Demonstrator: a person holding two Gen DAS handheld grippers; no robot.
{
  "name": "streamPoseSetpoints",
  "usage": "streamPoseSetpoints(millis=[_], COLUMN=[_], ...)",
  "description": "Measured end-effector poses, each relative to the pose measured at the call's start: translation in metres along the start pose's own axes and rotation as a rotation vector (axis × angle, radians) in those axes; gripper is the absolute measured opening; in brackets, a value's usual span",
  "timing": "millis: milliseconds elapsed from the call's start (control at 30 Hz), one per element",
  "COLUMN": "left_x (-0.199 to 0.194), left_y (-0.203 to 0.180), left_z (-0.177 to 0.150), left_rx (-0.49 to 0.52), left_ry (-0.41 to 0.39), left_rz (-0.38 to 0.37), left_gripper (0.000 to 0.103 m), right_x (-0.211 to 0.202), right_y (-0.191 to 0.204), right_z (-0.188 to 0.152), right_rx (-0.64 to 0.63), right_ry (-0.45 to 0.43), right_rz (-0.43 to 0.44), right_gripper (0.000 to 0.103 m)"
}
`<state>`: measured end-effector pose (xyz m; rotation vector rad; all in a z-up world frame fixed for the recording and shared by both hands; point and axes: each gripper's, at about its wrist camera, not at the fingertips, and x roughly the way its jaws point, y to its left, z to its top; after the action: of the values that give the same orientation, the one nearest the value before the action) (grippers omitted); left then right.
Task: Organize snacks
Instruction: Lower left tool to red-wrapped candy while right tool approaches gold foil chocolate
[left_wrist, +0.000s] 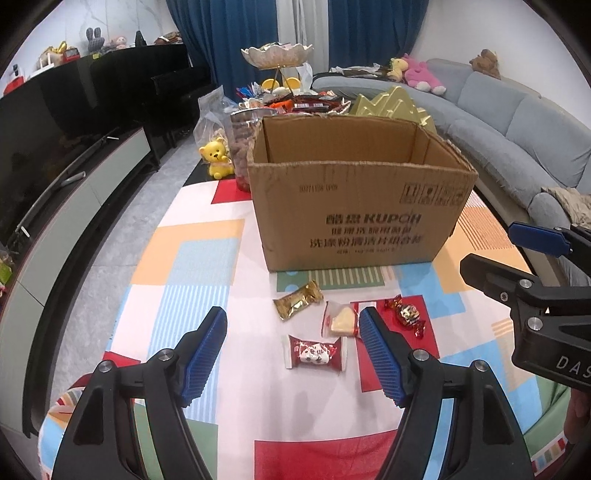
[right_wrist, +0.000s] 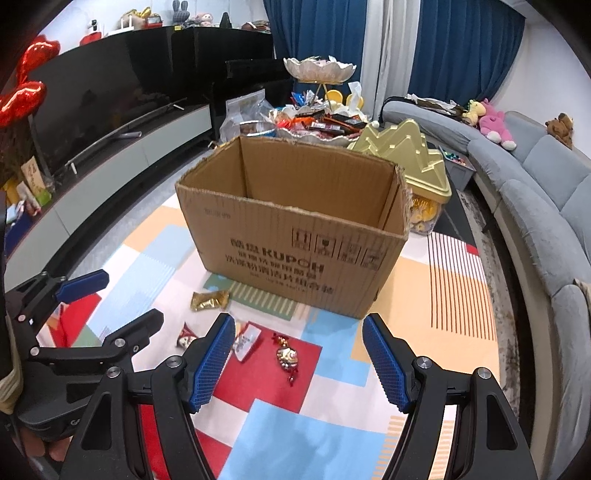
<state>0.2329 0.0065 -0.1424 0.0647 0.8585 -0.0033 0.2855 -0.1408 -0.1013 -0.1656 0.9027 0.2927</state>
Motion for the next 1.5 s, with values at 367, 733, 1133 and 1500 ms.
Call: streamPoseSetpoints(millis=[367,733,1133,1500], left_x=[0.020,0.043,0.070,0.091], left_y=[-0.005,-0.010,-0.013,-0.013], left_z=[-0.020,-0.033,-0.043,-0.048], left_rx=[0.023,0.041,0.060,0.048], left_ry=[-0.010,0.002,0.054,0.093], left_rz=[-0.002,-0.006,-0.022,-0.032], left_gripper=[0.077,0.083,0.084,0.084], right_x=[0.019,0.044,0.070,0.092], right_y=[0.003,0.004,-0.002,0.000], right_z=[-0.023,-0.038,-0.050,-0.054], right_rx=[-0.003,-0.015,0.002,-0.011], right_ry=[0.004,0.030,0.072,0.095], right_rz=[0.009,0.025,0.032,0.050], right_gripper=[0.072,0.072,0.072,0.072])
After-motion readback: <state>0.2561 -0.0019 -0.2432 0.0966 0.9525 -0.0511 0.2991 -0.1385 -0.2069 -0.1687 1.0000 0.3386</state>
